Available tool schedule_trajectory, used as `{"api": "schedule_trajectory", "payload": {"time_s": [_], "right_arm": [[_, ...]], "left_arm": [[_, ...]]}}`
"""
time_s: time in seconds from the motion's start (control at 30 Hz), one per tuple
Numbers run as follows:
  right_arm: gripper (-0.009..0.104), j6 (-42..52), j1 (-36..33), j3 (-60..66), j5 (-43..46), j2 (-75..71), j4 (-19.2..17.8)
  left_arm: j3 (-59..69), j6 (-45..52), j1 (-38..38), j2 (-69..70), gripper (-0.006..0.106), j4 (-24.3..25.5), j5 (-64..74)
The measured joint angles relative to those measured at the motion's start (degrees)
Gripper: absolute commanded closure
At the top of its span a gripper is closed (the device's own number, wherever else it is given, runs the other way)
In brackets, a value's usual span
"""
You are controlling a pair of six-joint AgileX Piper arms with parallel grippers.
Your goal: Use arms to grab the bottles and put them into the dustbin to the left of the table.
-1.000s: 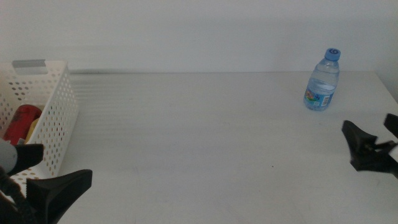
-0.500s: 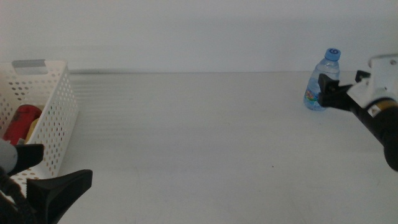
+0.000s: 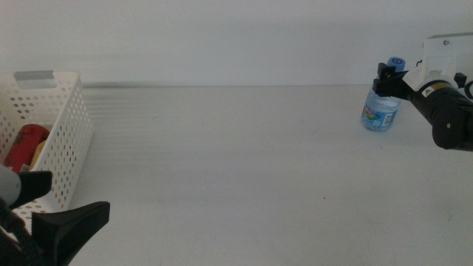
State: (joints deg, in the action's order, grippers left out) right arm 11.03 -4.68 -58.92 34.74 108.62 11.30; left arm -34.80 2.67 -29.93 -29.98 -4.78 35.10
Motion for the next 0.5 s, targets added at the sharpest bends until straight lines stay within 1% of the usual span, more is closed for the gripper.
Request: {"api": "schedule_trajectory", "payload": {"time_s": [0.23,0.5], "right_arm": [[0.018,-0.1,0.2,-6.6,-2.1,6.2,-1.6],[0.018,-0.1,0.5,-8.8,-2.5,12.0,-1.7]], "left_arm": [[0.0,0.0,0.0,0.0,0.01,0.0,0.0],[0.0,0.0,0.0,0.0,0.01,0.0,0.0]]}}
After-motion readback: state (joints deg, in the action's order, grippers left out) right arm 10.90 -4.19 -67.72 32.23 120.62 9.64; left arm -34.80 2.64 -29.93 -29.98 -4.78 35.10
